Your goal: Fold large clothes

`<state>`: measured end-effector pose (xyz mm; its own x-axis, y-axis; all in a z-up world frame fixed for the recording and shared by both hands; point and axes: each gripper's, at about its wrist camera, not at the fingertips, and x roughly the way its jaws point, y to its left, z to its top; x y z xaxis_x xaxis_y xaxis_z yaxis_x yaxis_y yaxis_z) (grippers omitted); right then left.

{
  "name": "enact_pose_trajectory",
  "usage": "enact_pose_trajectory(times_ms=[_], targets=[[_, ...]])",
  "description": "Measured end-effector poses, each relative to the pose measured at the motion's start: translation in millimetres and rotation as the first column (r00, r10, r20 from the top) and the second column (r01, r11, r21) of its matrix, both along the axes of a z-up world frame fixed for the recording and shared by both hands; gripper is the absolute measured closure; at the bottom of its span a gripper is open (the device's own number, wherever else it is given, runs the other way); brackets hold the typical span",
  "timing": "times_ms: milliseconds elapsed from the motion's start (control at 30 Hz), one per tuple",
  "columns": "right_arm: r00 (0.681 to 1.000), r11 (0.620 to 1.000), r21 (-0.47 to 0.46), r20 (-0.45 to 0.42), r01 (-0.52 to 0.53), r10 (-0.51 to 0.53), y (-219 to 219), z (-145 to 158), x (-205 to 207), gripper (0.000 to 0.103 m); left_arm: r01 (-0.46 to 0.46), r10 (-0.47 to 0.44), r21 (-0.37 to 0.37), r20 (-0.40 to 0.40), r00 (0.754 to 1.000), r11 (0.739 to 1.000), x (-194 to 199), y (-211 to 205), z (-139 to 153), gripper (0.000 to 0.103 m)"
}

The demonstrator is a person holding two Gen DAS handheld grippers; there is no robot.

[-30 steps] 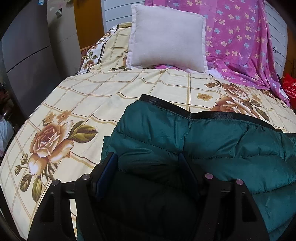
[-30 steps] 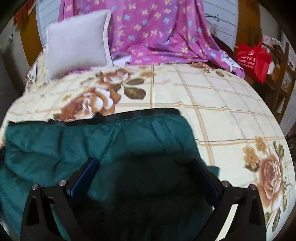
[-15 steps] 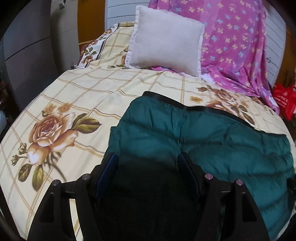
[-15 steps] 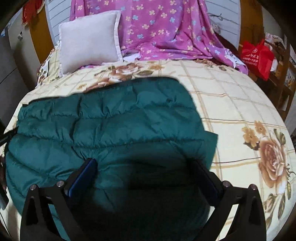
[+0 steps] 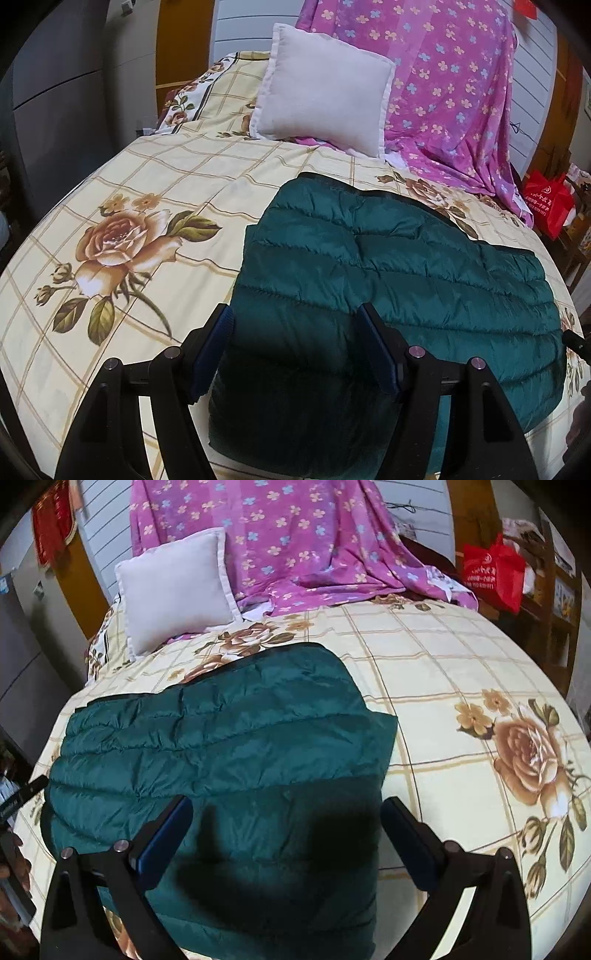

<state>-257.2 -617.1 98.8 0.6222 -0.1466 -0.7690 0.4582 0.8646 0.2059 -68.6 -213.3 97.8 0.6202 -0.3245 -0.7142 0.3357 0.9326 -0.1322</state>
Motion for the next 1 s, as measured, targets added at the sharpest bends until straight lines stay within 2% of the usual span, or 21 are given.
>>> enact_pose_trajectory(times_ms=[333,400,533,633,733,767,867,1000], targets=[[1.000,1.000,-0.007,-0.026,0.008,-0.008,-14.4,-10.9,6.5,0.000,-0.020,0.018,-0.036,-0.045,0.999,0.999,14.6,9.9,-15.2,0.052],[0.999,1.000,0.009,-0.030,0.012,-0.012,-20.2,-15.1,8.0,0.000,-0.020,0.016,-0.065,-0.064,0.998,0.998,19.3,14.6,-18.5,0.052],[0.999,0.998,0.054,-0.036,0.031,-0.029,-37.2,-25.0,10.6,0.000,-0.016,-0.012,-0.191,-0.144,0.990,0.981,34.2,27.4,-29.6,0.051],[0.999,0.992,0.122,-0.038,0.035,-0.031,-49.8,-34.6,16.1,0.000,-0.049,-0.012,-0.279,-0.210,0.978,0.959,44.3,36.7,-41.6,0.040],[0.999,0.977,0.210,-0.028,0.035,-0.029,-61.4,-45.8,23.6,0.000,-0.062,-0.034,-0.341,-0.269,0.963,0.938,53.6,39.5,-56.1,0.034],[0.999,0.970,0.242,-0.023,0.028,-0.023,-65.1,-49.8,26.8,0.000,-0.060,-0.043,-0.351,-0.278,0.959,0.935,55.9,38.9,-58.8,0.029],[1.000,0.956,0.292,-0.022,0.010,-0.004,-69.4,-59.0,33.8,0.000,-0.055,-0.062,-0.368,-0.300,0.952,0.928,60.7,36.4,-64.7,0.025],[0.999,0.956,0.293,-0.023,-0.035,0.044,-68.7,-63.9,43.4,0.000,-0.051,-0.079,-0.380,-0.320,0.944,0.924,66.2,32.8,-71.2,0.020]])
